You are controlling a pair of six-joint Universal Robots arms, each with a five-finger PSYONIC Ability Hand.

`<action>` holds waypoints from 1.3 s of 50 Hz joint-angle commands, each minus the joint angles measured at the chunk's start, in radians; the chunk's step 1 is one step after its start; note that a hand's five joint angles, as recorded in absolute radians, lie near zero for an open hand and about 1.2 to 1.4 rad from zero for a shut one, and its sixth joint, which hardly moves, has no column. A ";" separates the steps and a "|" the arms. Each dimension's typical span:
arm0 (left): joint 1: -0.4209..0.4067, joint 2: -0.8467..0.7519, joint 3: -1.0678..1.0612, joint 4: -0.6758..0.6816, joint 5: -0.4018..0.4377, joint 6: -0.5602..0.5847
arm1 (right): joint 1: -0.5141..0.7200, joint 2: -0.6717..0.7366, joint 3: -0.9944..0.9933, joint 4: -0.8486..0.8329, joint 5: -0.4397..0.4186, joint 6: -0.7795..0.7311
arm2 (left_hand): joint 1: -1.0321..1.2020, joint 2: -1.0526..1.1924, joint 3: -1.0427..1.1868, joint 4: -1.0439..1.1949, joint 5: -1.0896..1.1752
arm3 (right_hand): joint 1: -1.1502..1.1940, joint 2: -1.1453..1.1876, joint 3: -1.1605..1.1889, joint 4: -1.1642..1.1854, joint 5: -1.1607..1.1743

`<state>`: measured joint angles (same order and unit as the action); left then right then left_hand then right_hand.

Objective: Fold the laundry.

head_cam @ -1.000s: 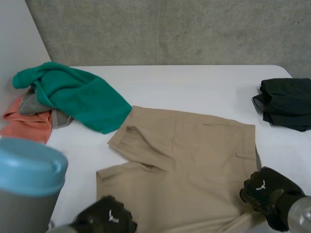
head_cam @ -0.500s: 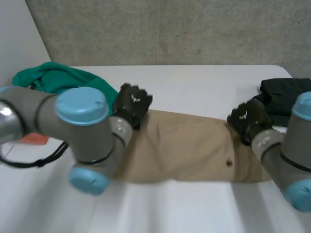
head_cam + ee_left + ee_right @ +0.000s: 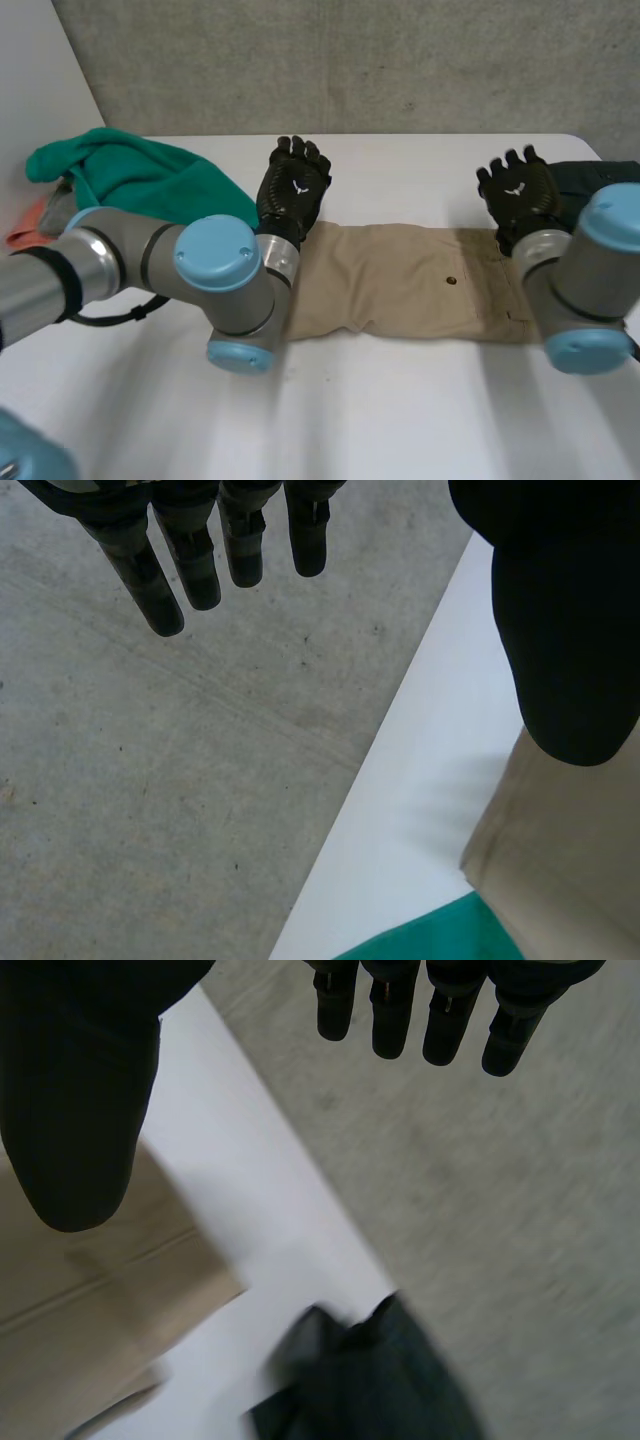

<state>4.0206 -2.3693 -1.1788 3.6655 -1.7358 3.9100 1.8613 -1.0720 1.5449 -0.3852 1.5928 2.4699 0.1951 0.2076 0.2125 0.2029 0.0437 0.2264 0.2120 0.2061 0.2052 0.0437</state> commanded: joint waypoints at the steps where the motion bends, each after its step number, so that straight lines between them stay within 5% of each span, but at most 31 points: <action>1: -0.006 0.145 -0.177 -0.002 -0.007 -0.078 | -0.103 -0.117 0.113 0.414 -0.112 0.207 | -0.014 -0.026 -0.031 -0.022 -0.037 | -0.052 -0.037 -0.032 -0.031 -0.044; 6: -0.011 0.206 -0.257 -0.004 -0.004 -0.170 | -0.136 -0.112 0.170 0.404 -0.221 0.212 | -0.008 -0.020 -0.025 -0.016 -0.031 | 0.020 0.034 0.040 0.041 0.028; 12: -0.017 0.210 -0.265 -0.012 -0.005 -0.212 | -0.146 -0.079 0.173 0.332 -0.220 0.216 | -0.008 -0.020 -0.025 -0.016 -0.031 | 0.263 0.277 0.283 0.284 0.271; 15: -0.014 0.208 -0.271 -0.013 -0.005 -0.213 | -0.159 -0.037 0.159 0.281 -0.188 0.196 | -0.011 -0.023 -0.028 -0.019 -0.034 | 1.153 1.167 1.173 1.174 1.161; 16: -0.014 0.209 -0.274 -0.012 -0.004 -0.213 | -0.163 -0.034 0.158 0.269 -0.166 0.189 | -0.011 -0.023 -0.028 -0.019 -0.034 | 1.170 1.184 1.190 1.191 1.178; 22: -0.011 0.245 -0.292 -0.013 -0.004 -0.215 | -0.191 -0.110 0.207 0.149 0.016 0.017 | -0.017 -0.029 -0.034 -0.025 -0.040 | 1.170 1.184 1.190 1.191 1.178; 29: -0.005 0.323 -0.332 -0.013 -0.002 -0.219 | -0.186 -0.178 0.233 0.077 0.012 -0.222 | -0.017 -0.029 -0.034 -0.025 -0.040 | 1.170 1.184 1.190 1.191 1.178; 40: 0.012 0.380 -0.403 -0.013 -0.004 -0.250 | 0.254 -0.071 0.181 -0.055 -0.356 -0.383 | -0.017 -0.029 -0.034 -0.025 -0.040 | 1.170 1.184 1.190 1.191 1.178; 46: 0.021 0.391 -0.430 -0.013 -0.002 -0.255 | 0.325 -0.005 0.205 -0.063 -0.485 -0.494 | -0.017 -0.029 -0.034 -0.025 -0.040 | 1.148 1.162 1.168 1.169 1.156; 47: 0.021 0.391 -0.430 -0.013 -0.002 -0.255 | 0.323 -0.008 0.210 -0.067 -0.502 -0.505 | -0.020 -0.032 -0.037 -0.028 -0.043 | 0.929 0.944 0.950 0.951 0.938; 48: 0.021 0.391 -0.427 -0.012 -0.002 -0.256 | 0.325 -0.009 0.210 -0.070 -0.529 -0.511 | -0.017 -0.029 -0.034 -0.025 -0.040 | 0.436 0.450 0.456 0.457 0.444; 50: 0.023 0.391 -0.421 -0.010 -0.001 -0.256 | 0.326 -0.011 0.210 -0.072 -0.547 -0.508 | -0.017 -0.029 -0.034 -0.025 -0.040 | -0.034 -0.019 -0.013 -0.012 -0.025; 55: 0.025 0.391 -0.389 -0.001 0.002 -0.268 | 0.254 -0.132 0.221 -0.054 -0.501 -0.354 | -0.011 -0.023 -0.028 -0.019 -0.034 | -0.052 -0.037 -0.032 -0.031 -0.044; 60: 0.018 0.372 -0.305 -0.008 0.007 -0.336 | 0.132 -0.270 0.232 -0.043 -0.464 0.199 | 0.012 0.000 -0.005 0.005 -0.011 | -0.052 -0.037 -0.032 -0.031 -0.044; 65: -0.011 0.303 -0.233 -0.039 0.033 -0.454 | 0.029 -0.284 0.169 0.089 -0.438 0.490 | 0.033 0.021 0.016 0.025 0.010 | -0.052 -0.037 -0.032 -0.031 -0.044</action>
<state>4.0385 -1.9978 -1.4984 3.6586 -1.7282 3.5812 2.0181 -1.3098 1.7730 -0.4219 1.1185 2.5460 0.1951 0.2076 0.2125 0.2029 0.0438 0.2246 0.2082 0.2049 0.2035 0.0436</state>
